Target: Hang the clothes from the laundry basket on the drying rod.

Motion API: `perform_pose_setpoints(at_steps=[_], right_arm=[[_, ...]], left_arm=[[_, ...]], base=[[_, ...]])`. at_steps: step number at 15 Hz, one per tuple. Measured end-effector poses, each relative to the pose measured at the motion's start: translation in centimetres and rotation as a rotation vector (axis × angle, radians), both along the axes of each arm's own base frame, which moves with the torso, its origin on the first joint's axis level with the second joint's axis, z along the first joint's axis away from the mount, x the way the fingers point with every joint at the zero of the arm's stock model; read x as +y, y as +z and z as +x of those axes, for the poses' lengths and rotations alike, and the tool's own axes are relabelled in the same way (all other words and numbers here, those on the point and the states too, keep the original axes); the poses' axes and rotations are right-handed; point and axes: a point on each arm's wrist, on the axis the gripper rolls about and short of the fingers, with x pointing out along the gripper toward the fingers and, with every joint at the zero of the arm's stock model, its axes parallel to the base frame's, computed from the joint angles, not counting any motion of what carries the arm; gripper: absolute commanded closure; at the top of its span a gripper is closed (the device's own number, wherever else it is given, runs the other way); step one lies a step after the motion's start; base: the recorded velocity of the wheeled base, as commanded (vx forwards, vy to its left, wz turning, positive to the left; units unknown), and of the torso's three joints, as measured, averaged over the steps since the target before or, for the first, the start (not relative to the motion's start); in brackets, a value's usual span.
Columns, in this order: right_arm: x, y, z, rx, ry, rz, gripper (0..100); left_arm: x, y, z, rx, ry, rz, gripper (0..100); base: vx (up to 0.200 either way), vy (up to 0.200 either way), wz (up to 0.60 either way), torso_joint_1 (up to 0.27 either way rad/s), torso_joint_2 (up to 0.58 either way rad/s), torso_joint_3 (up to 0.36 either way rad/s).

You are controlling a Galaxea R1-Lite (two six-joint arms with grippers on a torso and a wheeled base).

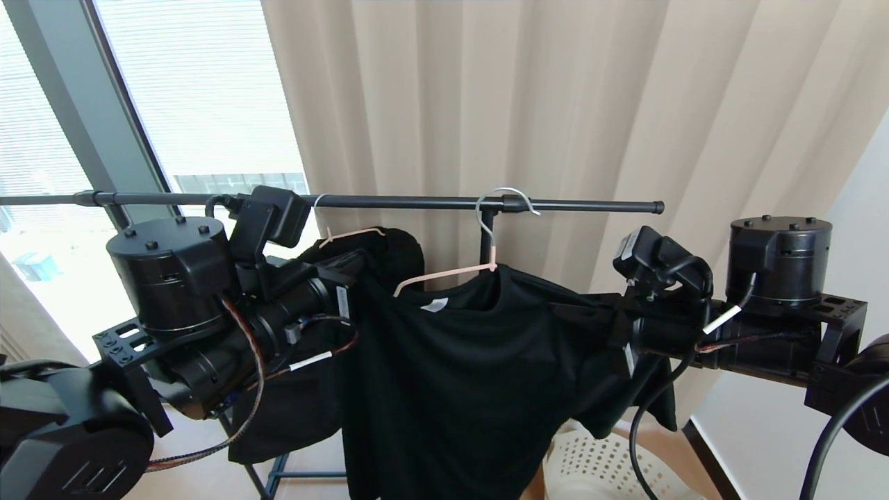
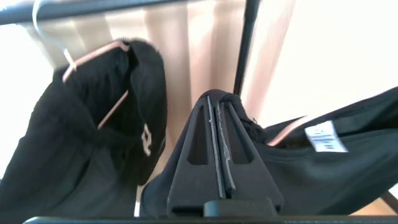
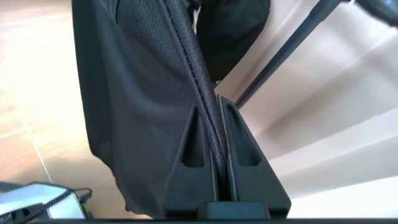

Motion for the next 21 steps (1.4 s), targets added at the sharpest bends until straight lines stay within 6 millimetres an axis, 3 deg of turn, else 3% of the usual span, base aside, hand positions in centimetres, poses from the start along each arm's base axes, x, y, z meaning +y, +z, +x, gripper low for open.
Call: perform_pose_setpoints(at_steps=[6, 15, 21], right_arm=[[0.3, -0.6, 0.5, 0.045, -0.011, 0.022, 100], [2.9, -2.1, 0.7, 0.103, 0.033, 0.069, 100], [4.2, -3.5, 1.4, 0.117, 0.048, 0.115, 100]], left_arm=[[-0.8, 0.7, -0.8, -0.022, -0.047, -0.013, 100], [-3.8, 1.5, -2.6, -0.043, -0.183, -0.030, 100], [-4.5, 2.0, -2.8, -0.041, -0.246, -0.033, 100]], base=[[0.000, 0.000, 0.00, 0.000, 0.00, 0.000], [0.000, 0.000, 0.00, 0.000, 0.00, 0.000], [0.000, 0.000, 0.00, 0.000, 0.00, 0.000]])
